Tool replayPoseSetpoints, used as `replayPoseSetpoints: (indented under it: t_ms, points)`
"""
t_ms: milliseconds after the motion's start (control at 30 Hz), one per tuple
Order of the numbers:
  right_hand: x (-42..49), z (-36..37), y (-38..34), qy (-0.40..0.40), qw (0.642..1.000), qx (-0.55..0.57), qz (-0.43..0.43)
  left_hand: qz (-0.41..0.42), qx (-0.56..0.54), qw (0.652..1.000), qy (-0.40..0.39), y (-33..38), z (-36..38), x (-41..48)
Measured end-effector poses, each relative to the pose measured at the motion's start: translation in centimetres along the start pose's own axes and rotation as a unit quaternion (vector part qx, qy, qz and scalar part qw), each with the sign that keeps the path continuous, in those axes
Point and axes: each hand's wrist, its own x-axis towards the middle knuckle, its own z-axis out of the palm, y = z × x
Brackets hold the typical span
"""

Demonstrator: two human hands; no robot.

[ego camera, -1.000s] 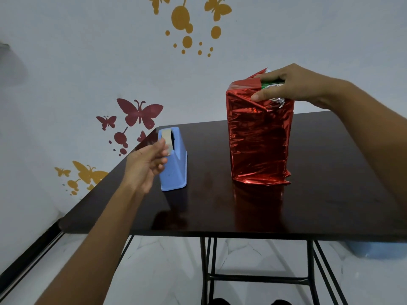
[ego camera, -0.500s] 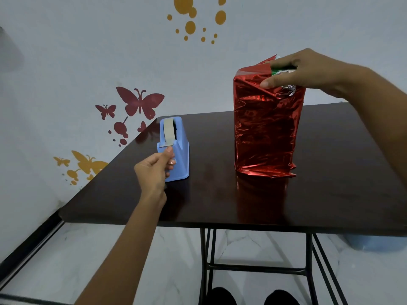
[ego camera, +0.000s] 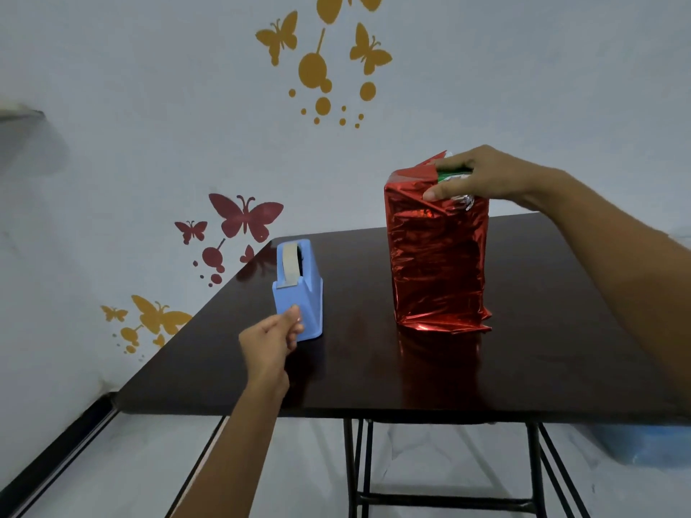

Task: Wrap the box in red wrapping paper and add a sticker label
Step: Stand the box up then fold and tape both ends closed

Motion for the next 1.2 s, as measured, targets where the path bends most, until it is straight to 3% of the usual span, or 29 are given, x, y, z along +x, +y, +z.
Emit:
replayPoseSetpoints:
  t_ms: [100,200,333,467,800,1200]
  points:
    - [0.2,0.2,0.2,-0.002,1.0,-0.006,0.005,0.041,0.04,0.997,-0.046,0.3,-0.7,-2.6]
    - [0.2,0.5,0.6,0.001,1.0,-0.009,0.002,0.125,0.059,0.981,-0.14,4.0,0.5,-4.6]
    - [0.8,0.1,0.9,0.009,0.999,-0.046,0.007,0.215,0.057,0.924,-0.312,12.7,5.2,-3.3]
    - [1.1,0.1,0.9,0.003,0.997,-0.074,0.011,0.23,0.146,0.873,-0.405,16.9,10.1,-0.8]
    - [1.8,-0.6,0.9,-0.029,0.985,-0.169,0.029,0.203,0.232,0.835,-0.456,18.8,14.4,1.5]
    - [1.9,-0.4,0.9,-0.024,0.987,-0.159,0.013,0.177,0.346,0.765,-0.513,19.0,17.0,2.7]
